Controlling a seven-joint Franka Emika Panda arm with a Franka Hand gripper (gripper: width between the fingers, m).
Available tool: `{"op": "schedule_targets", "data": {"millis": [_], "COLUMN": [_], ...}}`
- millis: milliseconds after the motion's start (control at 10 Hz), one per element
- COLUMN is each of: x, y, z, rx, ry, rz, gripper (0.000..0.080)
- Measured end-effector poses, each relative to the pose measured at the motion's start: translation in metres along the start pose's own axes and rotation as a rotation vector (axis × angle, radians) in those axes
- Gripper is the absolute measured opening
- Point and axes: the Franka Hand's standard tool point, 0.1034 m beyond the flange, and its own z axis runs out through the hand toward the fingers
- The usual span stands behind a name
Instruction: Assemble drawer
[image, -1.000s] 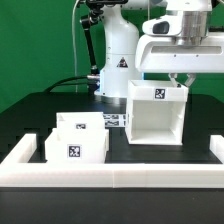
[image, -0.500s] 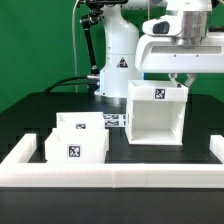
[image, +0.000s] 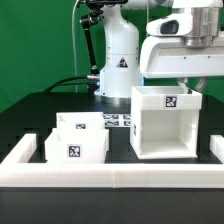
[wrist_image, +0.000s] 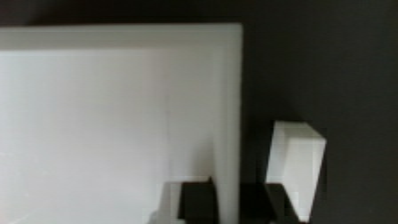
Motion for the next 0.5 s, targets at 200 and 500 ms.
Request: {"op": "schedule_targets", "data": {"millis": [200, 500], "x": [0.0054, 0.0054], "y": [-0.0008, -0.0011], "z": [0.0000, -0.0001], "rx": [0.006, 0.006], "ry": [0.015, 0.016], "rz": [-0.012, -0.012], "gripper": [0.0038, 0.0038]}}
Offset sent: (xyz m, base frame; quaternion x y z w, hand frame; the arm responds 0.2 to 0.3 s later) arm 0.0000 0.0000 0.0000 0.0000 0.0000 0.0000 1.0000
